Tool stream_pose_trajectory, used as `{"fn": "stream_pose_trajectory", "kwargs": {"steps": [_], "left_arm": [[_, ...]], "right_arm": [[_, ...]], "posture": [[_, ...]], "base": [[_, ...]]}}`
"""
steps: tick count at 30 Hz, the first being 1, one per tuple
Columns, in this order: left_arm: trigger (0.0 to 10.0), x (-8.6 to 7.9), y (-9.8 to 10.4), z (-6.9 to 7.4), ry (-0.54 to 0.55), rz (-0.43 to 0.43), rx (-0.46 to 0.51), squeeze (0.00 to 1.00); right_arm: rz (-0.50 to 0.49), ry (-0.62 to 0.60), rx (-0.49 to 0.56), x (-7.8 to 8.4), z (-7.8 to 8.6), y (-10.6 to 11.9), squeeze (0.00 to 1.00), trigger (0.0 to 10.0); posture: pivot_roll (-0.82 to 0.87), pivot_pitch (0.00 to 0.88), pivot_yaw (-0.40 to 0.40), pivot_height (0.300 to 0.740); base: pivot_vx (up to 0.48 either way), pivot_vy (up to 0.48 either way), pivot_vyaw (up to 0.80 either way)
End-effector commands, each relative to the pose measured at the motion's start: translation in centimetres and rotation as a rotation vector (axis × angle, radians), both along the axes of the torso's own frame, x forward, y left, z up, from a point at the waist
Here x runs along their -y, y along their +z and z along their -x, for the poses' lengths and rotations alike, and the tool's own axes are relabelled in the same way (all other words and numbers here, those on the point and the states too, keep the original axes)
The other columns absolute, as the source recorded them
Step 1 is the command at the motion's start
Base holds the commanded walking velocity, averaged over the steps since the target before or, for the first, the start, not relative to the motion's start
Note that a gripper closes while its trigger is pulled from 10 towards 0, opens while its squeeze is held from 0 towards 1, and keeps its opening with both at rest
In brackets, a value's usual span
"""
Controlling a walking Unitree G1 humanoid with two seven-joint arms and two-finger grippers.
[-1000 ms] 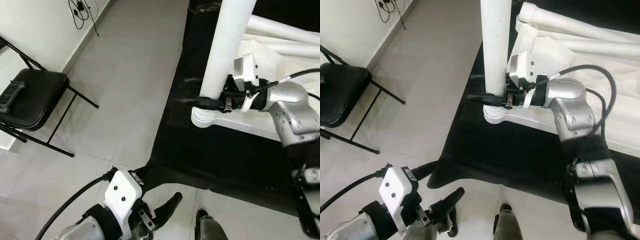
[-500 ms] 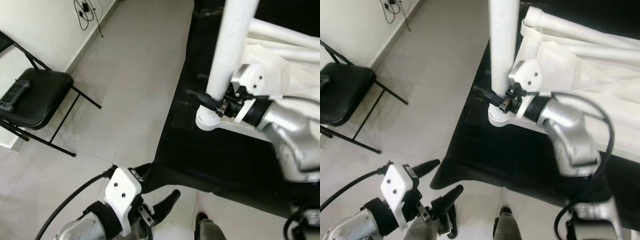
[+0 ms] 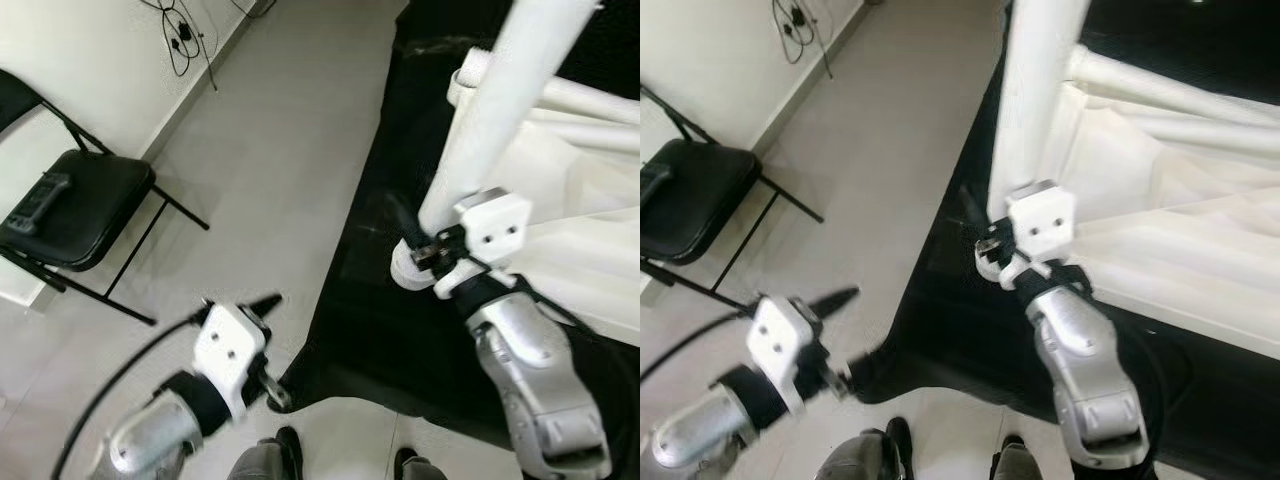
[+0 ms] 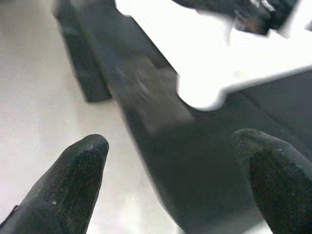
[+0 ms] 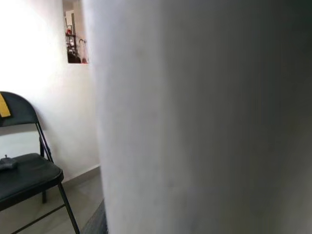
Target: Building children table
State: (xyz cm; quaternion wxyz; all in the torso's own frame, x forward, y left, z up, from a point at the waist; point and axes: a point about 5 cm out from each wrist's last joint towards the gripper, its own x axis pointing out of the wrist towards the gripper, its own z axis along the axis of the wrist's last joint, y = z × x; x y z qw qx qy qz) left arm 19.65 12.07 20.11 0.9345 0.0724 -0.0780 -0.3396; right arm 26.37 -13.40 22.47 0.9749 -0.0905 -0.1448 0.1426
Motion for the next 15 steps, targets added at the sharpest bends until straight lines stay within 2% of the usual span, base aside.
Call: {"fn": "stream_pose_trajectory", "kwargs": {"steps": [1, 3, 4, 5, 7, 9, 15], "left_arm": [[10.0, -0.6, -0.5, 0.0, 0.025, -0.011, -0.028, 0.0], [10.0, -1.2, 1.1, -0.9, 0.039, 0.003, 0.023, 0.0], [10.0, -1.2, 1.1, -0.9, 0.039, 0.003, 0.023, 0.0], [10.0, -1.7, 3.5, -1.9, 0.016, 0.02, 0.087, 0.0], [10.0, -1.8, 4.3, -2.2, 0.004, 0.024, 0.108, 0.0], [10.0, -1.5, 6.6, -2.6, -0.098, 0.044, 0.141, 0.0], [10.0, -1.2, 8.6, -2.9, -0.198, 0.073, 0.17, 0.0]], "right_arm": [[0.039, -0.053, -0.232, 0.6, -0.4, -4.6, 0.0, 10.0], [0.033, -0.069, -0.24, 0.3, -0.6, -4.6, 0.0, 10.0], [0.033, -0.069, -0.24, 0.3, -0.6, -4.6, 0.0, 10.0], [0.027, -0.073, -0.259, -0.1, -0.9, -4.8, 0.0, 10.0], [0.024, -0.08, -0.266, -0.3, -1.0, -4.9, 0.0, 10.0], [0.016, -0.09, -0.29, -0.8, -1.4, -5.2, 0.0, 10.0], [0.022, -0.085, -0.316, -1.3, -1.8, -5.6, 0.0, 10.0]], "posture": [[-0.01, 0.264, 0.088, 0.74], [-0.01, 0.255, 0.087, 0.74], [-0.01, 0.255, 0.087, 0.74], [-0.01, 0.234, 0.089, 0.74], [-0.01, 0.234, 0.089, 0.74], [-0.01, 0.223, 0.093, 0.74], [0.0, 0.215, 0.1, 0.74]], "base": [[0.0, 0.0, 0.0], [0.0, 0.0, 0.0], [0.0, 0.0, 0.0], [0.0, 0.0, 0.0], [0.0, 0.0, 0.0], [0.0, 0.0, 0.0], [0.0, 0.0, 0.0]]}}
